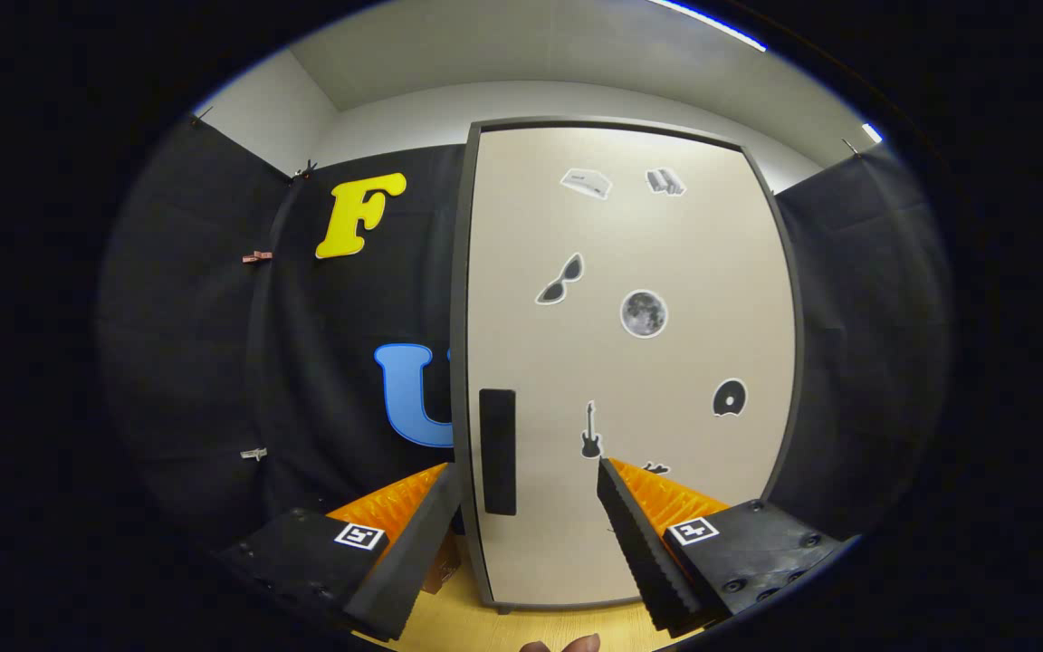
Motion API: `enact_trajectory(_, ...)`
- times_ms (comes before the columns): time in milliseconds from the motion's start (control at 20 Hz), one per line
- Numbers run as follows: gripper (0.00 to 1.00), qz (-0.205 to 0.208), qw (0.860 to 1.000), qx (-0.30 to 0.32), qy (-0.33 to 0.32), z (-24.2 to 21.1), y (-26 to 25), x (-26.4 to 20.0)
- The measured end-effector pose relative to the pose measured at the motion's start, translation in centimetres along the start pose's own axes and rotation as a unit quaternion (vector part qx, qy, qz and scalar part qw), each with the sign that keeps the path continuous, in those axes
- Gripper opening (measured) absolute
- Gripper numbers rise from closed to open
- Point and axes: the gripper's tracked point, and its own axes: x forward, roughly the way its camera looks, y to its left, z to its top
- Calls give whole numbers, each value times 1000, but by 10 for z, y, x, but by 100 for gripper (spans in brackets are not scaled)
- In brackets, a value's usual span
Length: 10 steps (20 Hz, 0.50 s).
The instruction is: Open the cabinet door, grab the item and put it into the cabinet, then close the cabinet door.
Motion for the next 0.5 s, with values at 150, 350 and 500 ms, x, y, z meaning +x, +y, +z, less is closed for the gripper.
enact_trajectory(150, 97, -4, 1000, -7, 9, -13, 12, 33)
enact_trajectory(350, 97, -22, 1000, -11, 13, -26, 18, 71)
enact_trajectory(500, 92, -30, 999, -12, 25, -38, 19, 90)
